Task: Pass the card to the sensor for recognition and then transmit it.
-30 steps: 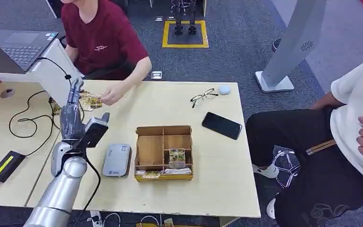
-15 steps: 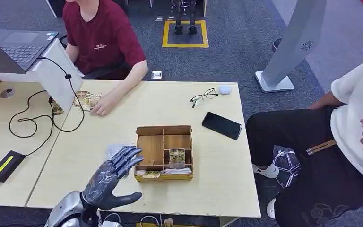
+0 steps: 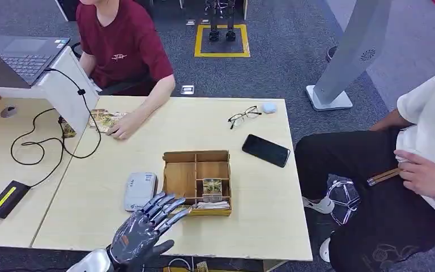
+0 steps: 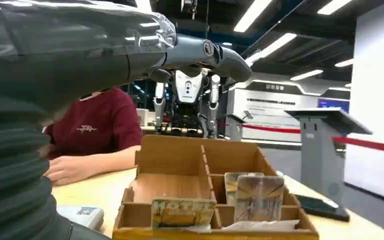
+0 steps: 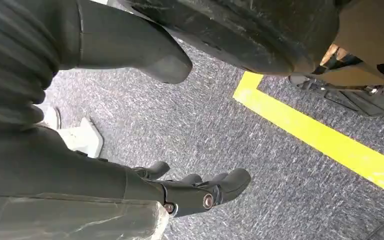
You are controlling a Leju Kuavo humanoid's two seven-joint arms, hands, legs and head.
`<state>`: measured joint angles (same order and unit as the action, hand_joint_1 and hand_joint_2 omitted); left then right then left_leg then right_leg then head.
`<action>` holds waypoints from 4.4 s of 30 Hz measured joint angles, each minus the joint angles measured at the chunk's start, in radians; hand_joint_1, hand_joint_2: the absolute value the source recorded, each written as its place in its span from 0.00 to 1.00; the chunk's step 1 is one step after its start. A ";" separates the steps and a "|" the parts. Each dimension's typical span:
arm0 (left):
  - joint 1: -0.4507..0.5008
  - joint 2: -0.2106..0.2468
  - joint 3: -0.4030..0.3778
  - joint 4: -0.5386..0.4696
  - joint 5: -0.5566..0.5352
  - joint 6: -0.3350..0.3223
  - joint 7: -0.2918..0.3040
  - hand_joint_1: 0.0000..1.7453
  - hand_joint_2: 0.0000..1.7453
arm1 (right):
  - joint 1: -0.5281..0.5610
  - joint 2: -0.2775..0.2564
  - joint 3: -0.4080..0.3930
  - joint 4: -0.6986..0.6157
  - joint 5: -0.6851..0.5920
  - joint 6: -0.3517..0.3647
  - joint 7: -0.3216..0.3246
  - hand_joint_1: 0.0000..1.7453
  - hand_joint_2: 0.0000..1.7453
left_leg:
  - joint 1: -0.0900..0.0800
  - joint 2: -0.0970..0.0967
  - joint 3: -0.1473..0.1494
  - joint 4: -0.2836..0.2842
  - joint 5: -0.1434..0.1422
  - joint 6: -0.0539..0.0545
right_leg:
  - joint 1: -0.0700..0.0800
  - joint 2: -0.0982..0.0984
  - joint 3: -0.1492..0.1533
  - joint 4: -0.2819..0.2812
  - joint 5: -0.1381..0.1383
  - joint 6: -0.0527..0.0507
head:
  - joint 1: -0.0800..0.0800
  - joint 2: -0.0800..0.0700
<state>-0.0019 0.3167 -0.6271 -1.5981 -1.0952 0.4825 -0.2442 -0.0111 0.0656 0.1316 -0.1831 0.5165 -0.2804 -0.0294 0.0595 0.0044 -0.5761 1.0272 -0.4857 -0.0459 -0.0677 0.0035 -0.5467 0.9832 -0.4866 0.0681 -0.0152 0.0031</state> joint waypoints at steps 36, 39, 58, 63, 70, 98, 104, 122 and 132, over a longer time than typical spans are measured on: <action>-0.144 -0.187 -0.017 0.295 -0.035 0.069 0.115 0.00 1.00 | -0.017 0.010 -0.005 0.000 0.018 0.006 0.023 0.00 1.00 | 0.000 0.000 0.000 0.000 0.000 0.000 | 0.000 0.000 0.000 0.000 0.000 0.000 | 0.000 0.000; -0.145 -0.191 -0.016 0.301 -0.033 0.068 0.115 0.00 1.00 | -0.017 0.010 -0.006 0.000 0.018 0.006 0.023 0.00 1.00 | 0.000 0.000 0.000 0.000 0.000 0.000 | 0.000 0.000 0.000 0.000 0.000 0.000 | 0.000 0.000; -0.164 -0.219 -0.017 0.368 0.043 0.049 0.093 1.00 1.00 | -0.019 0.010 -0.008 -0.001 0.034 0.006 0.024 0.00 1.00 | 0.000 0.000 0.000 0.000 0.000 0.000 | 0.000 0.000 0.000 0.000 0.000 0.000 | 0.000 0.000; -0.166 -0.219 -0.016 0.377 0.058 0.031 0.091 1.00 1.00 | -0.019 0.010 -0.010 -0.002 0.035 0.006 0.023 0.00 1.00 | 0.000 0.000 0.000 0.000 0.000 0.000 | 0.000 0.000 0.000 0.000 0.000 0.000 | 0.000 0.000; -0.171 -0.220 -0.017 0.380 0.080 0.012 0.076 1.00 1.00 | -0.019 0.010 -0.012 -0.005 0.035 0.006 0.016 0.00 1.00 | 0.000 0.000 0.000 0.000 0.000 0.000 | 0.000 0.000 0.000 0.000 0.000 0.000 | 0.000 0.000; -0.174 -0.227 -0.016 0.380 0.135 -0.004 0.041 0.00 1.00 | -0.019 0.010 -0.027 -0.008 0.038 0.009 0.012 0.00 1.00 | 0.000 0.000 0.000 0.000 0.000 0.000 | 0.000 0.000 0.000 0.000 0.000 0.000 | 0.000 0.000; -0.174 -0.228 -0.016 0.380 0.138 -0.003 0.041 0.00 1.00 | -0.019 0.010 -0.028 -0.008 0.038 0.009 0.012 0.00 1.00 | 0.000 0.000 0.000 0.000 0.000 0.000 | 0.000 0.000 0.000 0.000 0.000 0.000 | 0.000 0.000; -0.174 -0.228 -0.016 0.380 0.141 -0.004 0.041 0.00 1.00 | -0.019 0.012 -0.029 -0.009 0.051 0.008 0.012 0.00 1.00 | 0.000 0.000 0.000 0.000 0.000 0.000 | 0.000 0.000 0.000 0.000 0.000 0.000 | 0.000 0.000; -0.180 -0.226 -0.016 0.381 0.094 0.024 0.089 0.00 1.00 | -0.019 0.013 -0.029 -0.010 0.054 0.010 0.015 0.00 1.00 | 0.000 0.000 0.000 0.000 0.000 0.000 | 0.000 0.000 0.000 0.000 0.000 0.000 | 0.000 0.000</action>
<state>-0.1822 0.0912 -0.6428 -1.2169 -1.0014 0.5066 -0.1549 -0.0301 0.0782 0.1022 -0.1926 0.5707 -0.2708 -0.0145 0.0596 0.0040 -0.5761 1.0273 -0.4855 -0.0459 -0.0676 0.0034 -0.5464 0.9833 -0.4861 0.0677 -0.0149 0.0031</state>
